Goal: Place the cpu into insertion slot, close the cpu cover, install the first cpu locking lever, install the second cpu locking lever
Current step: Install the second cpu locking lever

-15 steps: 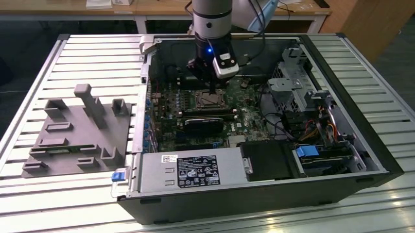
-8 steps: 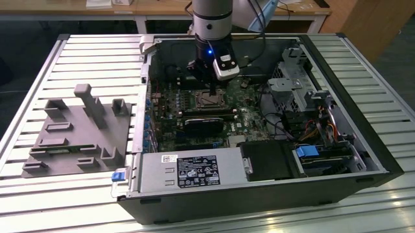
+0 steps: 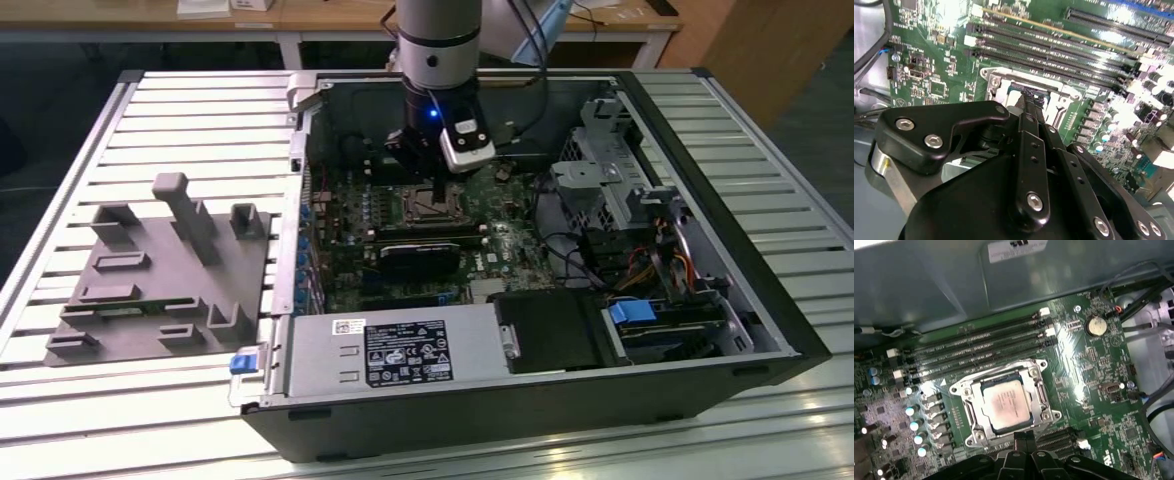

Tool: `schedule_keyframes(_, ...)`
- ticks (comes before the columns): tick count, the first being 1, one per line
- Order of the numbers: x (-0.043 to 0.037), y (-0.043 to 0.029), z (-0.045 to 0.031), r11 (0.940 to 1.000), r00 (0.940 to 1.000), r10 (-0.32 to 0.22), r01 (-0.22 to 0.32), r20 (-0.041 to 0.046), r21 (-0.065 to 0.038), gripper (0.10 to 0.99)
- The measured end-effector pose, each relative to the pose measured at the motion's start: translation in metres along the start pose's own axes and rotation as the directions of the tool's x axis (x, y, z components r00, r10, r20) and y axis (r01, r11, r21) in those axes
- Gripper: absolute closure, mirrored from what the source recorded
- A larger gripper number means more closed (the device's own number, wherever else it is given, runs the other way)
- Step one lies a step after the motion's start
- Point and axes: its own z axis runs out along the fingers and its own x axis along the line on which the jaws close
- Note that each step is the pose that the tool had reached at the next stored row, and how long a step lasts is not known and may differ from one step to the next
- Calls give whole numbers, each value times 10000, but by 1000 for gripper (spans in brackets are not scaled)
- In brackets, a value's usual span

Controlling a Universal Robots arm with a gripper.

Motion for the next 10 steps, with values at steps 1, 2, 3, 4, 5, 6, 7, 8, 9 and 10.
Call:
schedule_keyframes(1,-5,-17,0,10000,10000,0,0,0,0,984)
schedule_keyframes(2,-10,-33,0,10000,10000,1,-1,0,1,984)
schedule_keyframes(3,-15,-48,0,10000,10000,0,0,0,1,984)
schedule_keyframes(4,-20,-65,0,10000,10000,1,-1,0,0,984)
schedule_keyframes(5,-25,-80,0,10000,10000,0,0,0,1,984)
schedule_keyframes(6,-30,-95,0,10000,10000,0,0,0,0,984)
schedule_keyframes(7,-33,-107,1,10000,10000,-1,1,0,0,984)
schedule_keyframes(8,-37,-120,1,10000,10000,-12,12,0,0,984)
schedule_keyframes(9,-40,-132,2,10000,10000,-28,28,0,-1,984)
schedule_keyframes(10,-42,-145,4,10000,10000,-49,49,-1,-4,984)
